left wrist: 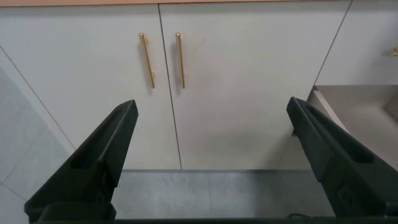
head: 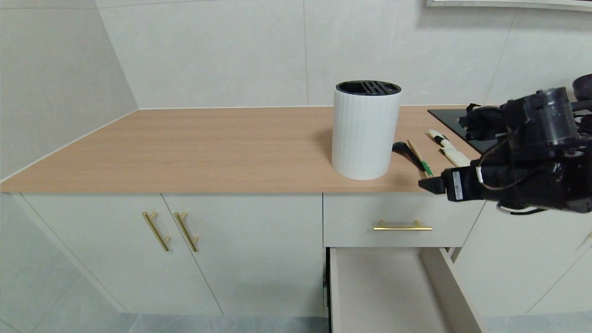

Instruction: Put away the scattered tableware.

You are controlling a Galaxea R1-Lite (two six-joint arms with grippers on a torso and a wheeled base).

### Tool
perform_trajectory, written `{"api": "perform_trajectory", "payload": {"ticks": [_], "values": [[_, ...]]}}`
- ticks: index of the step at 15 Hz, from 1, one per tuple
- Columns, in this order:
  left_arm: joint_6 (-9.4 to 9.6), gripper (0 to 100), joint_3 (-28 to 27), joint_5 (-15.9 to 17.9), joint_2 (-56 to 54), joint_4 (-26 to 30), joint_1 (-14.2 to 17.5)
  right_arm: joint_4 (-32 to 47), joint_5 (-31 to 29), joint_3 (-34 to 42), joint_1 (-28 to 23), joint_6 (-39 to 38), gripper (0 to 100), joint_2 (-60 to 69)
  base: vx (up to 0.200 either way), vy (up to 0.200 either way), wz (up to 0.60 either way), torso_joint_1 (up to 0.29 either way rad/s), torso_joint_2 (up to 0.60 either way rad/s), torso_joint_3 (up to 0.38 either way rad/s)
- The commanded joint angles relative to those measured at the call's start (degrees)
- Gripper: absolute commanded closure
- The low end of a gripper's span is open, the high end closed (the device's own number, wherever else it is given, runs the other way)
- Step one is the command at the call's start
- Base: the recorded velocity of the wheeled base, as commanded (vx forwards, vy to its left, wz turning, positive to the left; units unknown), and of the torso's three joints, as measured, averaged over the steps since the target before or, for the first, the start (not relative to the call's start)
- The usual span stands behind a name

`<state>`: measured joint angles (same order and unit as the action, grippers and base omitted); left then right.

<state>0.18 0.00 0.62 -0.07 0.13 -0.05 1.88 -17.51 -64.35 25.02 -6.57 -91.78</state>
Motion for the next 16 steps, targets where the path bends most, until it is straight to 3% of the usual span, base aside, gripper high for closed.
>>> {"api": "perform_trajectory", "payload": {"ticks": [1, 7, 16], "values": [[-0.01, 0, 0.0, 0.0, 0.1, 0.0, 0.0, 4.6, -0.1, -12.9, -4.9, 0.1, 0, -8.8, 0.000, 0.000, 0.00, 0.000, 0.00, 0.000], [-0.01, 0, 0.0, 0.0, 0.1, 0.0, 0.0, 6.3, -0.2, -21.0, -7.3, -4.3, 0, -18.3, 0.000, 0.000, 0.00, 0.000, 0.00, 0.000], [-0.01, 0, 0.0, 0.0, 0.1, 0.0, 0.0, 7.7, -0.2, -23.0, -7.3, -6.3, 0, -20.9, 0.000, 0.000, 0.00, 0.000, 0.00, 0.000]]}}
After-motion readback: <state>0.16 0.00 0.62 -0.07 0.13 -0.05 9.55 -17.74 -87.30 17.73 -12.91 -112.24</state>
